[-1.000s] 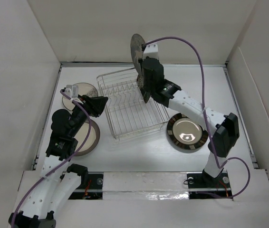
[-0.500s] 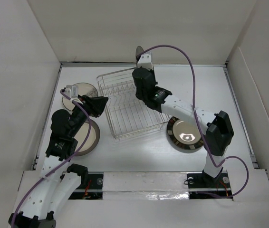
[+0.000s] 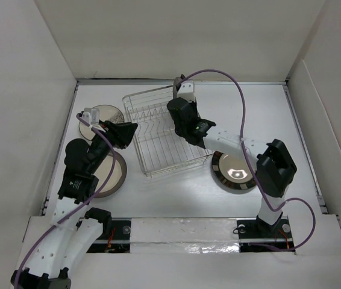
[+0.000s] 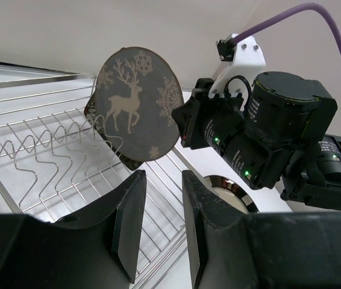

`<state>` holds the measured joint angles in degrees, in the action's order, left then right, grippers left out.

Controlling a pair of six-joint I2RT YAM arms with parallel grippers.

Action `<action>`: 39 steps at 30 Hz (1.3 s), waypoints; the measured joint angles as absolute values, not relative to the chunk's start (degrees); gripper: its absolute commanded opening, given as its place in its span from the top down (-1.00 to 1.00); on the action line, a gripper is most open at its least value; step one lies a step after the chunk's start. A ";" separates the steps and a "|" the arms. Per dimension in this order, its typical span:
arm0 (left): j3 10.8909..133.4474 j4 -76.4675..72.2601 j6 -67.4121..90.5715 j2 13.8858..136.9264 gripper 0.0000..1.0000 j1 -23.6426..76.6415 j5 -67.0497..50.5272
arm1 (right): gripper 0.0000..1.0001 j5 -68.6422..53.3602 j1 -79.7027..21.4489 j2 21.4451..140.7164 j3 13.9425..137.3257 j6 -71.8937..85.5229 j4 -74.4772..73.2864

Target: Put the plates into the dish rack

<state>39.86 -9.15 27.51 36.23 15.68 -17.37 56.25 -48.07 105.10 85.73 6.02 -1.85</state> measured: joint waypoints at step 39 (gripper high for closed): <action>39.86 -10.07 28.23 36.71 0.44 15.68 -18.37 | 1.00 37.41 -32.21 52.69 40.88 34.09 -2.17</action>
<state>39.86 -10.07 28.23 36.71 15.68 -18.37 37.41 -32.21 52.69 40.88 34.09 -2.17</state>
